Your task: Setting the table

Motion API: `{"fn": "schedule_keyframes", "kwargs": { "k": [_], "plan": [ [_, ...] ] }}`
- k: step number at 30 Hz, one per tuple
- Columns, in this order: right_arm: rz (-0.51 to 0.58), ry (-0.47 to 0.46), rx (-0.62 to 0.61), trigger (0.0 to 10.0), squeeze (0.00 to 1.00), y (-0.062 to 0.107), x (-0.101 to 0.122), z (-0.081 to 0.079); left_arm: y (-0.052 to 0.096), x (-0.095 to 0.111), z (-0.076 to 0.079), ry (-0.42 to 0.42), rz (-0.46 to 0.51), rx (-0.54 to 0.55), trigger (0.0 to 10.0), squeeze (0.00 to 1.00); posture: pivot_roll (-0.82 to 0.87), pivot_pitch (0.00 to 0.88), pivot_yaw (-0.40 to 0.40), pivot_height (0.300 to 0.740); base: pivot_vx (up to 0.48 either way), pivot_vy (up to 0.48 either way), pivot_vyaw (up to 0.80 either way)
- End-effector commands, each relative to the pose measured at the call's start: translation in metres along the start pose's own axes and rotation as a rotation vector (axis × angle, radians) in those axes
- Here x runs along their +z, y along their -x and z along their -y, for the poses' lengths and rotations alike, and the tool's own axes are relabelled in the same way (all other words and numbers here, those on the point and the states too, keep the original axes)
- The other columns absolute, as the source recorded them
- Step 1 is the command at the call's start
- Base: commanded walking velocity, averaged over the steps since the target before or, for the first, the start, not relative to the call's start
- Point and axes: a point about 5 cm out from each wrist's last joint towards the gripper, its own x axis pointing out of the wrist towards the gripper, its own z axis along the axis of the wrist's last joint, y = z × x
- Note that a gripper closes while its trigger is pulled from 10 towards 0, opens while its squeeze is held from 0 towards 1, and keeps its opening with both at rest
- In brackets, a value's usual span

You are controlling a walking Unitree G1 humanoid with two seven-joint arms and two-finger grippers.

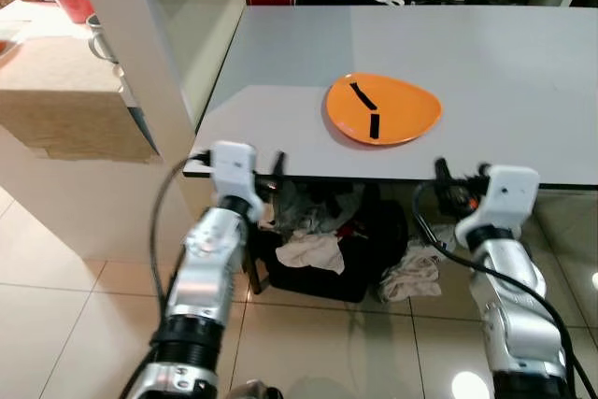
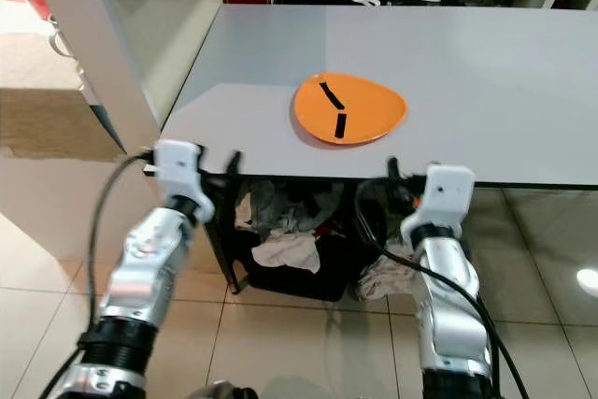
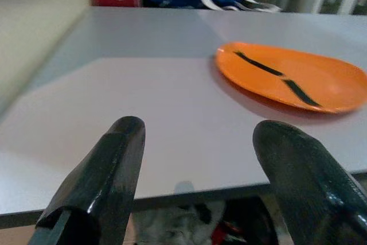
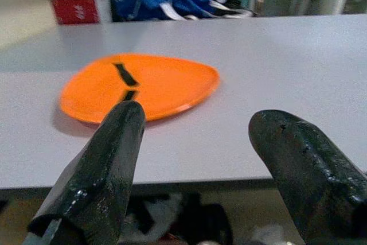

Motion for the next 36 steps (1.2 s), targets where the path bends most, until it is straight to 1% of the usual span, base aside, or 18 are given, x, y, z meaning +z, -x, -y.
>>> {"fn": "schedule_keyframes", "kwargs": {
  "k": [1,3,4,7,8,10,12,14,16,19,24,26,27,29,30,31,33,36],
  "plan": [
    [0.000,-0.020,0.033,10.0,0.00,-0.001,-0.001,-0.005,0.002,0.002,-0.003,-0.008,-0.004,0.019,10.0,0.00,-0.01,0.000,0.057,0.723,0.000,0.000,0.00],
    [-0.007,-0.047,0.040,10.0,0.00,-0.002,-0.002,-0.008,0.003,0.004,-0.004,-0.013,0.002,0.026,10.0,0.00,0.00,0.000,0.037,0.723,0.000,0.000,0.00],
    [-0.028,-0.062,0.031,10.0,0.00,0.000,-0.007,-0.007,0.001,0.007,-0.005,-0.015,0.007,0.037,10.0,0.00,0.00,0.000,0.026,0.723,0.000,0.000,0.00],
    [-0.036,-0.060,0.065,10.0,0.00,0.001,-0.010,-0.013,-0.002,0.010,-0.005,-0.011,0.008,0.023,10.0,0.00,-0.01,0.000,0.021,0.723,0.000,0.000,0.00],
    [-0.042,-0.059,0.067,10.0,0.00,0.001,-0.011,-0.011,-0.002,0.010,-0.001,0.089,0.009,0.005,10.0,0.00,-0.01,0.000,0.025,0.723,0.000,0.000,0.00],
    [-0.042,-0.060,0.071,10.0,0.00,0.001,-0.011,-0.012,-0.003,0.011,0.002,0.042,0.010,-0.024,10.0,0.00,-0.01,0.000,0.030,0.723,0.000,0.000,0.00],
    [-0.046,-0.069,0.060,10.0,0.00,0.003,-0.013,-0.013,-0.006,0.011,0.004,0.024,0.007,-0.035,10.0,0.00,-0.01,0.000,0.034,0.723,0.000,0.000,0.00],
    [-0.056,-0.075,0.056,10.0,0.00,0.005,-0.017,-0.015,-0.008,0.012,0.007,0.036,0.012,-0.056,10.0,0.00,-0.02,0.000,0.047,0.723,0.000,0.000,0.00],
    [-0.070,-0.076,0.044,10.0,0.00,0.008,-0.021,-0.014,-0.011,0.014,0.007,0.057,0.014,-0.048,10.0,0.00,-0.02,0.000,0.055,0.723,0.000,0.441,0.00],
    [-0.078,-0.080,0.037,10.0,0.00,0.010,-0.024,-0.013,-0.012,0.014,0.008,0.060,0.011,-0.044,10.0,0.00,-0.01,0.000,0.053,0.723,0.000,0.476,0.00],
    [-0.071,-0.084,0.034,10.0,0.00,0.009,-0.021,-0.014,-0.012,0.013,0.004,0.042,0.009,-0.028,10.0,0.00,0.00,0.000,0.054,0.723,0.000,0.480,0.00],
    [-0.048,-0.051,0.028,10.0,0.00,0.006,-0.016,-0.011,-0.013,0.013,0.003,0.041,0.010,-0.021,10.0,0.00,0.00,0.000,0.053,0.723,0.000,0.480,0.00],
    [-0.038,-0.032,0.010,10.0,0.00,0.003,-0.011,-0.003,-0.013,0.012,0.004,0.037,0.010,-0.015,10.0,0.00,-0.01,0.000,0.051,0.723,0.000,0.476,0.00],
    [-0.036,-0.043,-0.002,10.0,0.00,0.003,-0.010,0.002,-0.013,0.011,0.006,0.034,0.005,-0.017,10.0,0.00,-0.02,0.000,0.051,0.723,0.000,0.476,0.00],
    [-0.033,-0.057,-0.006,10.0,0.00,0.004,-0.011,0.002,-0.013,0.010,0.007,0.032,0.003,-0.019,10.0,0.00,-0.02,0.000,0.051,0.723,0.000,0.476,0.00],
    [-0.045,-0.047,0.038,10.0,0.00,0.008,-0.013,-0.005,-0.014,0.009,0.010,0.027,-0.003,-0.029,10.0,0.00,-0.03,0.000,0.054,0.723,0.000,0.476,0.69],
    [-0.057,-0.043,0.064,10.0,0.00,0.010,-0.015,-0.009,-0.014,0.008,0.013,0.025,-0.005,-0.035,10.0,0.00,-0.04,0.000,0.054,0.723,0.000,0.478,0.69],
    [-0.066,-0.042,0.082,10.0,0.00,0.011,-0.017,-0.012,-0.015,0.008,0.016,0.020,-0.002,-0.048,10.0,0.00,-0.04,0.000,0.053,0.723,0.000,0.480,0.66]
  ]
}}
